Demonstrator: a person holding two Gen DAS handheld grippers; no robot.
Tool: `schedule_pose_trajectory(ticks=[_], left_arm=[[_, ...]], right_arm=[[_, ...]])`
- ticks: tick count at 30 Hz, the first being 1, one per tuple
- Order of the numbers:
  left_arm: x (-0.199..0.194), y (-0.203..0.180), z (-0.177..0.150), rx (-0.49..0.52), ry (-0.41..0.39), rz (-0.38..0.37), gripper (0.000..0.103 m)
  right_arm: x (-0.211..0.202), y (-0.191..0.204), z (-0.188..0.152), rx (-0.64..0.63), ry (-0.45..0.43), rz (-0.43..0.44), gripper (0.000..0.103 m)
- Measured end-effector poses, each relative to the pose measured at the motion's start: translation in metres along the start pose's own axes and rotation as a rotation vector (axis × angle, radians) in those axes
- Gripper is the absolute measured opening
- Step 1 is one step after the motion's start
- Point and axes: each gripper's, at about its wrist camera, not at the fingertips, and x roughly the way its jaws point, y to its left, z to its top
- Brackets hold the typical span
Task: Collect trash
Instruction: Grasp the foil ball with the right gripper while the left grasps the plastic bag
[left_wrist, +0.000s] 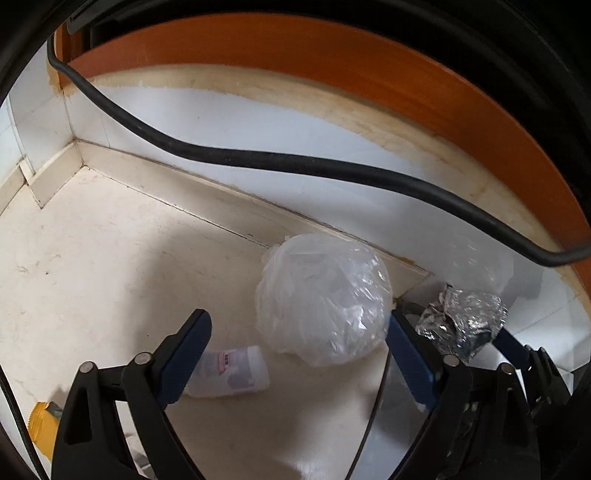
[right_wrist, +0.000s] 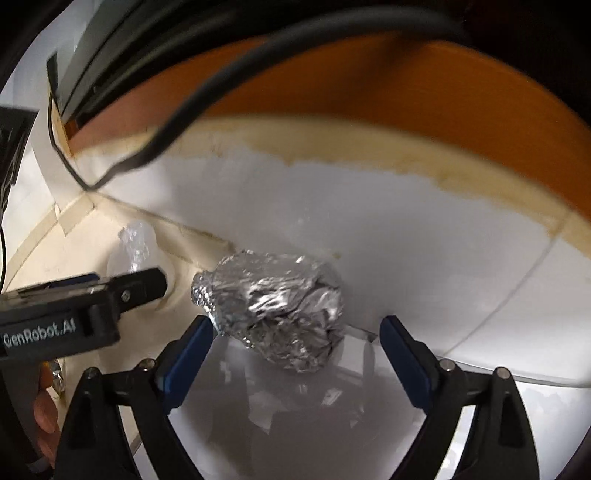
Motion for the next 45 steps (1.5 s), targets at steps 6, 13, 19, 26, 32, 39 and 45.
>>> schedule_pose_trajectory(ticks=[6,13,19,26,32,39,45], left_arm=[[0.013,-0.004,0.0,0.006,0.022,-0.02,0.045],[0.0,-0.006,-0.014,0.016,-0.001,-0.033,0.039],[-0.022,-0.008,-0.035,0.04,-0.021,-0.037,0.038],[-0.059,-0.007,-0.063,0.046,-0.039,-0.05,0.037],[-0.113,-0.002,-0.094,0.023,-0.06,-0.073,0.037],[-0.199,-0.014,-0.152,-0.01,-0.1,-0.097,0.037],[-0.255,-0.025,-0.215,-0.036,-0.123,-0.084,0.037]], right_arm=[[0.008,0.001,0.002,-0.009,0.034,0.034,0.064],[-0.003,-0.005,-0.001,-0.009,0.002,0.052,0.044],[-0.02,-0.001,-0.016,-0.02,-0.004,0.073,0.04],[-0.059,-0.001,-0.039,-0.01,-0.025,0.115,0.04],[-0.117,0.002,-0.062,-0.007,-0.063,0.175,0.04],[-0.192,0.005,-0.097,-0.072,-0.097,0.243,0.04],[-0.238,0.018,-0.124,-0.138,-0.1,0.335,0.04]])
